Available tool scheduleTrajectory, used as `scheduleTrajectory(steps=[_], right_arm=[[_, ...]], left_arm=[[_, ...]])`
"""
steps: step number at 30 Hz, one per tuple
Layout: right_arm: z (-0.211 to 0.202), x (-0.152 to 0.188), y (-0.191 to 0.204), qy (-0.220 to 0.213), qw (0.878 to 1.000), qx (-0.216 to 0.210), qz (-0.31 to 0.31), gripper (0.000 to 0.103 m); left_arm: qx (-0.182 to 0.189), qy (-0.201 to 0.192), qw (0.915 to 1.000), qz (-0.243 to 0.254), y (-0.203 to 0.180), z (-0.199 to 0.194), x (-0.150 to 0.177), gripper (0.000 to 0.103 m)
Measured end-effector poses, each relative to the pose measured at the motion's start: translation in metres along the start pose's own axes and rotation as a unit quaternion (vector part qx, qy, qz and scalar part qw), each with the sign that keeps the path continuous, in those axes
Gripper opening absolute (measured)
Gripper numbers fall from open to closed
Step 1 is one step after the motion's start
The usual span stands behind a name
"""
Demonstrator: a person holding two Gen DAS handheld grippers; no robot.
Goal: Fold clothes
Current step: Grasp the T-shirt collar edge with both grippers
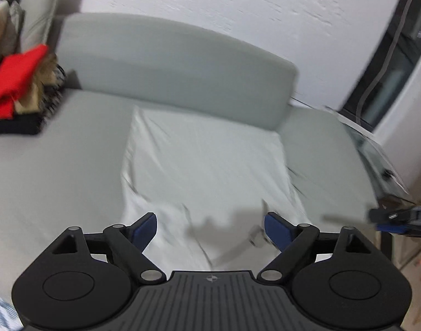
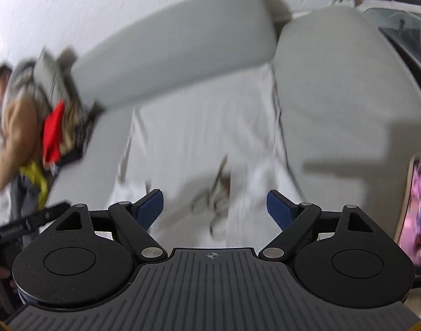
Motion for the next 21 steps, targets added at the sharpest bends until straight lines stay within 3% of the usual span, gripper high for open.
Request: scheduleTrajectory(steps=[5, 7, 9, 12, 14, 17, 21], right_arm=[[0.030, -0.063, 0.001, -0.014, 0.998, -0.031, 0.056, 0.087], [0.061, -0.082, -0.003, -0.005, 0.998, -0.017, 0.067, 0.086], [0.097, -0.097, -0.011, 0.010, 0.997, -0.001, 0.072, 0.082], [0.157, -0.114, -0.024, 0.033, 0.997, 0.026, 0.064, 0.072], [0.190, -0.127, -0.032, 0.022, 0.998, 0.053, 0.039, 0.070], [0.234, -0.152, -0.047, -0.004, 0.996, 0.083, 0.016, 0.059], [0.278, -0.192, -0.085, -0.034, 0.993, 0.071, 0.093, 0.056]], left_arm=[[0.003, 0.010, 0.9999, 0.001, 0.041, 0.043, -0.040, 0.082], [-0.003, 0.032, 0.9992, -0.023, 0.067, 0.075, -0.044, 0.074], [-0.032, 0.058, 0.9974, -0.026, 0.086, 0.111, -0.042, 0.054], [-0.049, 0.066, 0.9964, -0.021, 0.112, 0.161, -0.044, 0.052], [-0.053, 0.062, 0.9965, -0.016, 0.129, 0.191, -0.046, 0.052], [-0.058, 0.039, 0.9967, -0.041, 0.158, 0.227, -0.056, 0.053], [-0.049, 0.020, 0.9967, -0.062, 0.185, 0.271, -0.073, 0.053]])
Point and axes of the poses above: each gripper's, at about its wrist camera, not at the fingertips, and z roughly the way its jaws point, y to its left, x to its underside, the point moved 3 cm from there along z, roughly the way its jaws point, and after that the axes turned 13 degrees about z, right-handed, at the moved point
